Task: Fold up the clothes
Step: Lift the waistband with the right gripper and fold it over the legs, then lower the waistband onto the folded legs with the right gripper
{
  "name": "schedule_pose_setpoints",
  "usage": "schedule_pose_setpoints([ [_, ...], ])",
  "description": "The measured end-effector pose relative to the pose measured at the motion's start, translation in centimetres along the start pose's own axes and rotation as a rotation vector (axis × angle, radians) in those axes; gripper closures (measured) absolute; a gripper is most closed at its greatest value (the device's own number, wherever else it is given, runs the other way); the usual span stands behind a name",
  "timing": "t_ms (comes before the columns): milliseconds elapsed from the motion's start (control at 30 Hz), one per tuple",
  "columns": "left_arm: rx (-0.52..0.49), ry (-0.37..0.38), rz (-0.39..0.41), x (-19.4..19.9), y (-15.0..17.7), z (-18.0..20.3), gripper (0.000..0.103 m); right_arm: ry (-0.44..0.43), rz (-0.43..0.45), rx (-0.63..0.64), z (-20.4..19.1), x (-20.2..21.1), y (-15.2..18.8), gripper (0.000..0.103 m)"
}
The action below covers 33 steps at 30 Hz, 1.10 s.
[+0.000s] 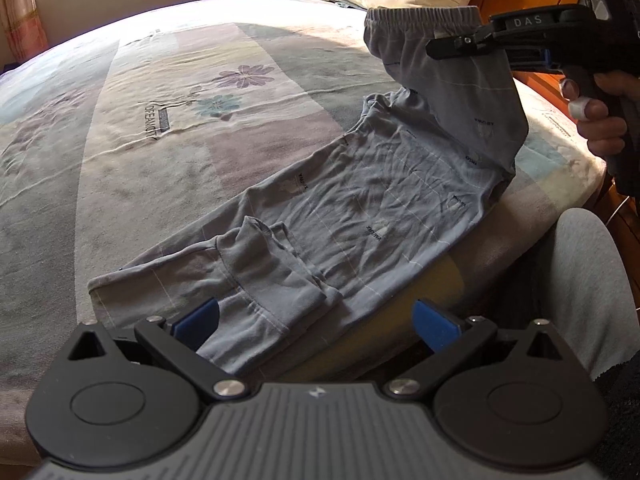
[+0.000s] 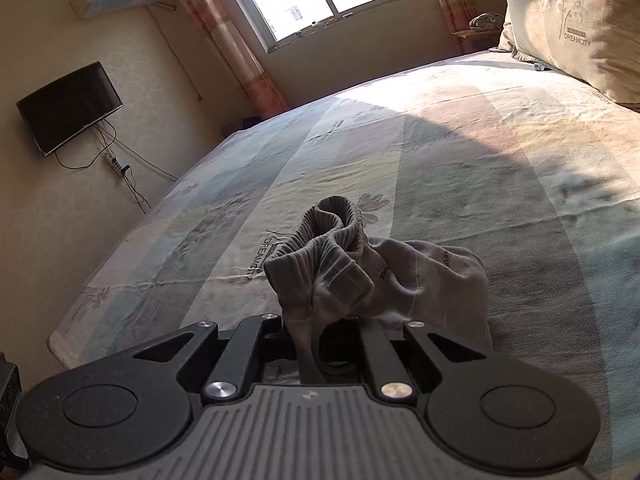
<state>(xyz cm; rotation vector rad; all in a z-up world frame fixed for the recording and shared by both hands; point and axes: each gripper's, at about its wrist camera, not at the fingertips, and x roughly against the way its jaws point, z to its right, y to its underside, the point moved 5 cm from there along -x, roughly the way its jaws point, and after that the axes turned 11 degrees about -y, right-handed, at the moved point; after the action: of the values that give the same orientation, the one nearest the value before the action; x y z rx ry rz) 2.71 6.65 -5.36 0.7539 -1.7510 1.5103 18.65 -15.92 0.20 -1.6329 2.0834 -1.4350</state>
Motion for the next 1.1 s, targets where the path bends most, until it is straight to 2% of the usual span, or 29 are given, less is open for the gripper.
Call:
schedule_pose_setpoints([
  [433,0.08,0.007,0.02,1.7,3.8,-4.9,0.001,-0.068,-0.114,0.122,-8.8,-4.9,1.8,0.093],
  [767,0.13,-0.006,0.026,2.3,5.3,-6.4,0.001,-0.13,-0.216,0.232,-14.5,-8.8,4.7,0.093],
  [933,0.164,-0.011,0.009,2.2,6.3,-7.0,0.001,-0.087,-0.264,0.386,-17.3,-10.9,7.0,0.093],
  [1100,0.199,-0.039,-0.004,2.2,7.3,-7.8,0.001,-0.046,-0.311,0.445,-18.4,-13.0,9.0,0.093],
])
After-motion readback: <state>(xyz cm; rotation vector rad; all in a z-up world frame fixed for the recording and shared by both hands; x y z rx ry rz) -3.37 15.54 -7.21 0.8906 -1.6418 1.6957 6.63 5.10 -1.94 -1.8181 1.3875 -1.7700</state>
